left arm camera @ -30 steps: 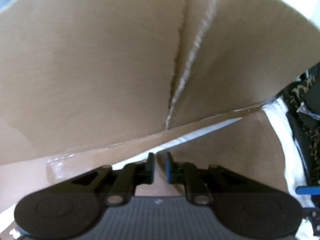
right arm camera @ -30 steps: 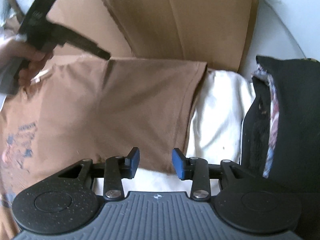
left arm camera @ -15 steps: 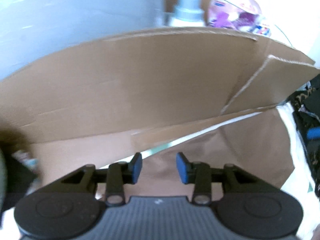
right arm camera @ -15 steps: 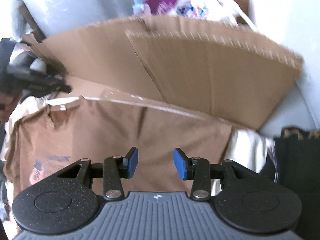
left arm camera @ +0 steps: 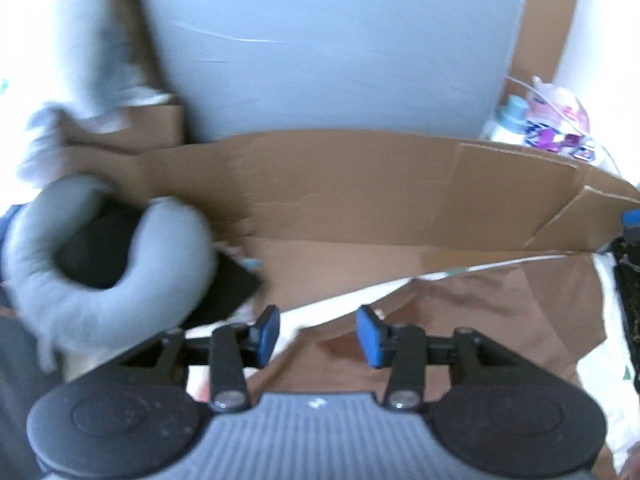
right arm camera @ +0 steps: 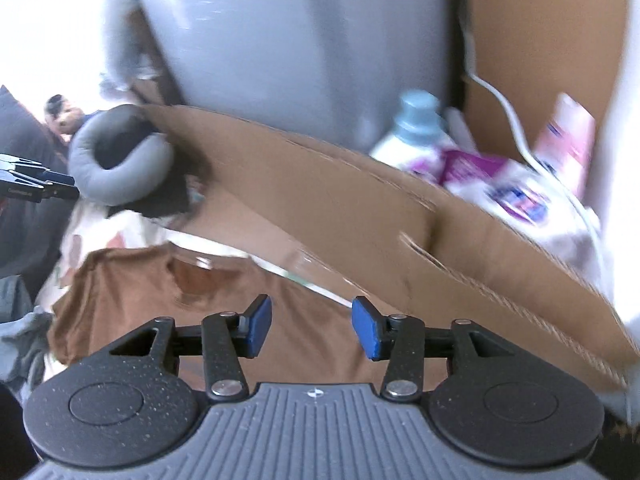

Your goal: Fold clothes

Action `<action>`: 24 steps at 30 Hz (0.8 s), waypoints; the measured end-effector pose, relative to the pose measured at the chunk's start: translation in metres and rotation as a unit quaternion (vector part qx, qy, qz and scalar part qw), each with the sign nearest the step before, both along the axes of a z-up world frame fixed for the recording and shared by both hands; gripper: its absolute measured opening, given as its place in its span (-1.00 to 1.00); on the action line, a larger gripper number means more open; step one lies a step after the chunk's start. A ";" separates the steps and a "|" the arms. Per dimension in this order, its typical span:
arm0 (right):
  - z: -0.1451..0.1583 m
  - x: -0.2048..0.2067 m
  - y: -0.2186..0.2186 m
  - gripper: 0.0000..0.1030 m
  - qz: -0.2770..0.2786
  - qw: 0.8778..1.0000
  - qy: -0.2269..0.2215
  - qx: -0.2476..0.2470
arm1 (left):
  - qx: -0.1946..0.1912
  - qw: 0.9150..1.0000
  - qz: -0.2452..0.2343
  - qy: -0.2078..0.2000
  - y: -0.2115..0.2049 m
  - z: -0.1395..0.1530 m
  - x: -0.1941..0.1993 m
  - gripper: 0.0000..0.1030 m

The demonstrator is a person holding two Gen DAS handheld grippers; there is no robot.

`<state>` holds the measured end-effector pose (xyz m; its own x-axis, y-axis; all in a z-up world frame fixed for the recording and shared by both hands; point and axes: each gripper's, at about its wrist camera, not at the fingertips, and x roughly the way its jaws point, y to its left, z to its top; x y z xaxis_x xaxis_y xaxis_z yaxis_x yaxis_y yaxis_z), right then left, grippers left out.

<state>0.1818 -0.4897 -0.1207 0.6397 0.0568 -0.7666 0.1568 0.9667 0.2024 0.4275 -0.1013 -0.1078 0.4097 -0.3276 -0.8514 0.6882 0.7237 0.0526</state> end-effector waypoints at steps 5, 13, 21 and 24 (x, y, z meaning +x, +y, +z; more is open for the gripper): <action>0.011 0.030 0.029 0.02 0.052 0.999 -0.013 -0.002 | -0.013 0.998 0.059 -0.002 0.053 0.012 -0.004 -0.10; 0.000 0.066 0.081 0.07 0.111 0.994 -0.014 0.006 | 0.012 0.988 0.149 0.022 0.137 -0.031 -0.015 -0.10; -0.023 0.097 0.130 0.08 0.161 0.987 0.000 0.008 | 0.037 0.971 0.228 0.060 0.208 -0.090 -0.016 -0.38; -0.036 0.109 0.144 0.08 0.175 0.985 0.009 0.010 | 0.040 0.967 0.244 0.066 0.227 -0.104 -0.013 -0.40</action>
<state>0.2909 -0.3453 -0.1562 0.5647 0.2870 -0.7737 -0.1811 0.9578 0.2231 0.4144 0.1255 -0.2119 0.3856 -0.0537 -0.9211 0.2701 0.9611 0.0571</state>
